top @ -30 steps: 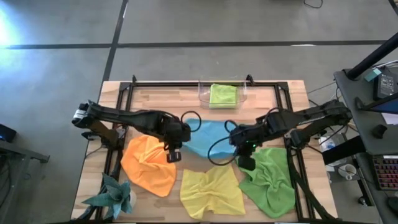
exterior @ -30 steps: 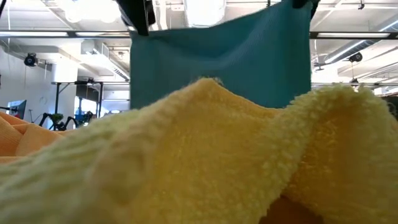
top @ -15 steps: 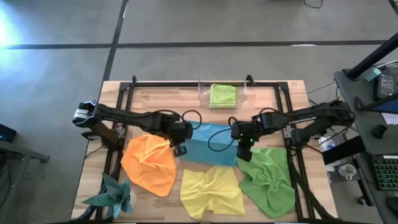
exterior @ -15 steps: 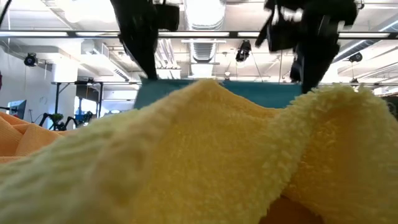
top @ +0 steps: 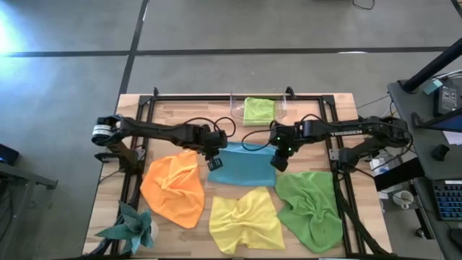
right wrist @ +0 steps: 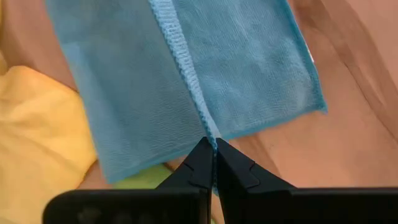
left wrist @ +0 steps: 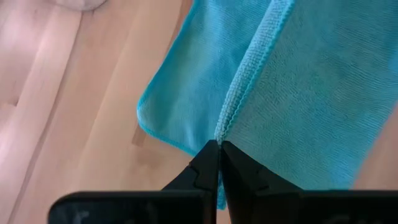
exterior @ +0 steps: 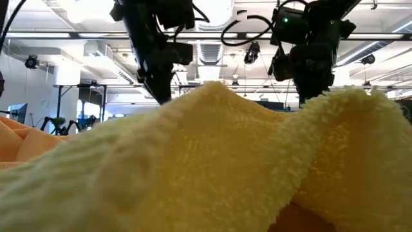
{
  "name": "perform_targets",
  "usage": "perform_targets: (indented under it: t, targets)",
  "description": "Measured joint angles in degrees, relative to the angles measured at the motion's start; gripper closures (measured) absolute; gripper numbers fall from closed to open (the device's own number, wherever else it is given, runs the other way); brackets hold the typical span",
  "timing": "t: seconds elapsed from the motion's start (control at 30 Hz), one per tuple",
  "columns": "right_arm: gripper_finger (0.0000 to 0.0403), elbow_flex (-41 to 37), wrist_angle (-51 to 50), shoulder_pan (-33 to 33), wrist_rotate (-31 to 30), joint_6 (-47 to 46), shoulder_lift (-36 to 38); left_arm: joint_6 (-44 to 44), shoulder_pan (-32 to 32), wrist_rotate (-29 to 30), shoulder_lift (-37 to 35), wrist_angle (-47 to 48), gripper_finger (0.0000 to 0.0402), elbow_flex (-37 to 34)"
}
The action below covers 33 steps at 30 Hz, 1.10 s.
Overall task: Fold microfiber towels
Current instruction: Fold the blue microfiber cloth
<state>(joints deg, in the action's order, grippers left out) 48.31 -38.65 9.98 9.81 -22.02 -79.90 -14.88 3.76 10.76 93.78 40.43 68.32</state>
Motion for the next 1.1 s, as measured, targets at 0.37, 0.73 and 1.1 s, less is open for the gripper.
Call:
perform_targets:
  t: [0.37, 0.73, 1.1]
  targets:
    - [0.0394, -0.2, 1.7, 2.1, -3.4, 1.5, -2.9, 0.8, 1.6, -0.1, 3.5, -1.1, 0.0402, -1.0]
    - [0.0394, -0.2, 3.3, 2.1, -5.5, 1.7, -5.5, 0.6, 1.7, 0.0, 4.4, -1.5, 0.0402, -1.0]
    - [0.0386, -0.2, 3.6, 2.1, -5.5, 1.7, -5.9, 0.7, 1.7, 0.0, 4.4, -2.4, 0.0346, -0.8]
